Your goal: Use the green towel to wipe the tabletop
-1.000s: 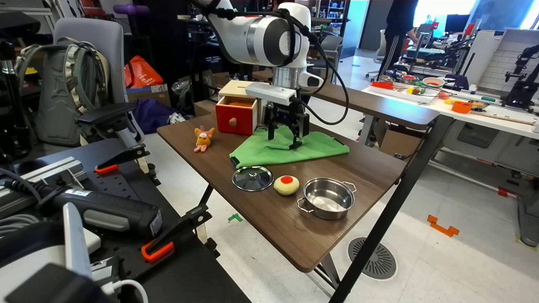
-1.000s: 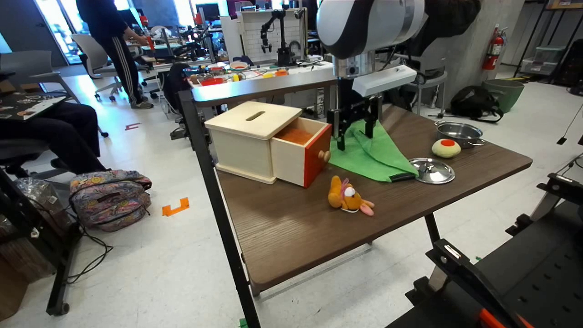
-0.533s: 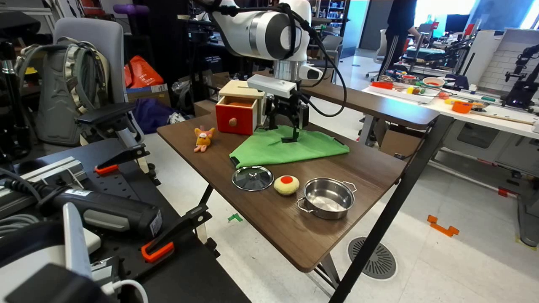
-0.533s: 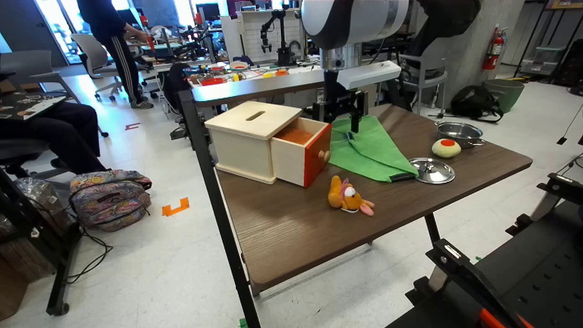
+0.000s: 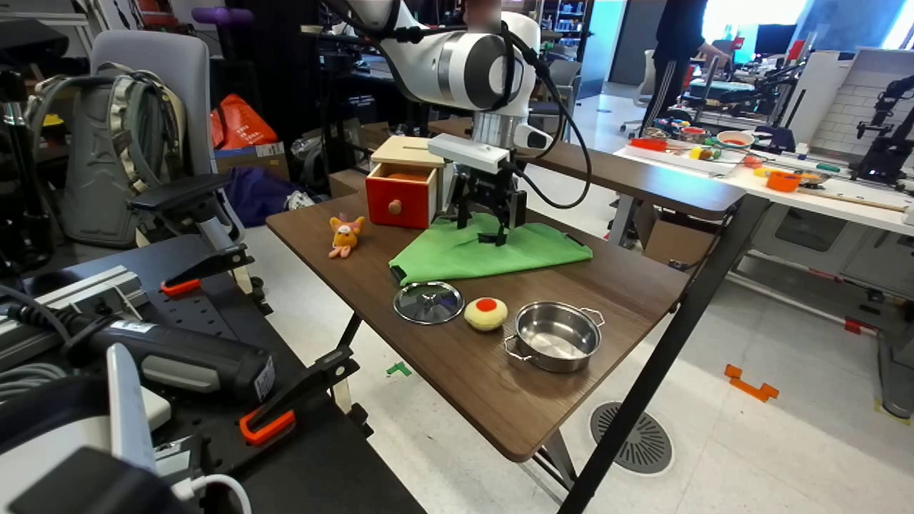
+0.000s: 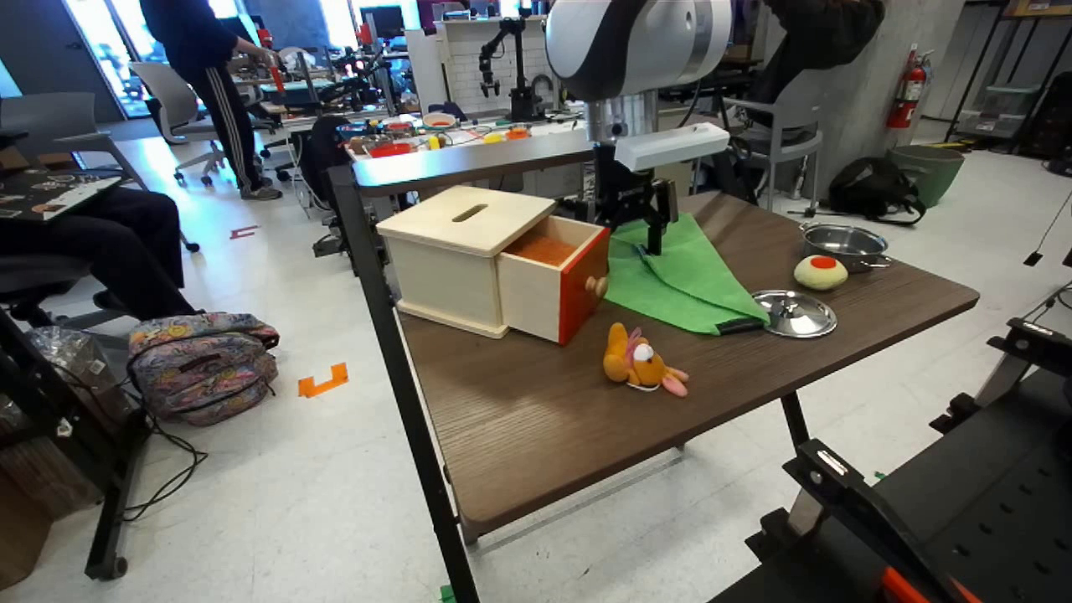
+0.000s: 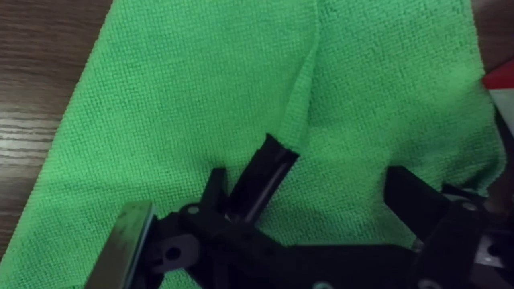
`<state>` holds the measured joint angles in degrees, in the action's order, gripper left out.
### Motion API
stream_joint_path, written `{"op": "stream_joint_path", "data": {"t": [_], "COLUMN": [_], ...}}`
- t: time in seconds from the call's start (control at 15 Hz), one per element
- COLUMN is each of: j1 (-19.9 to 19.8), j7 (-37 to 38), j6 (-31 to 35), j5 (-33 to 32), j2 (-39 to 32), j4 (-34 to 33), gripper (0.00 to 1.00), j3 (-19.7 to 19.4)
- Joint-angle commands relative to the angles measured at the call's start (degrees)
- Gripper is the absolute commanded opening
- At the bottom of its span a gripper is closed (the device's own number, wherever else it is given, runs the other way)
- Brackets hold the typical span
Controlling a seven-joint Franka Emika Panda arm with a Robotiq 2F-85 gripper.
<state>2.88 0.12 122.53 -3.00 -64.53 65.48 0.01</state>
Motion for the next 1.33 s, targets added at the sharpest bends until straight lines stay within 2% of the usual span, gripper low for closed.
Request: {"op": "stream_joint_path", "data": {"t": [0.0, 0.53, 1.27], "j1": [-1.15, -5.07, -13.04], "j7": [-1.35, -0.6, -1.55], "j6": [-5.03, -7.05, -8.79], "j5": [0.86, 1.15, 4.63], "j2": [-4.92, -11.56, -12.36], "j4": [-7.66, -15.23, -19.41], "gripper": [1.0, 1.0, 1.0], "j3": [0.49, -0.94, -0.28]}}
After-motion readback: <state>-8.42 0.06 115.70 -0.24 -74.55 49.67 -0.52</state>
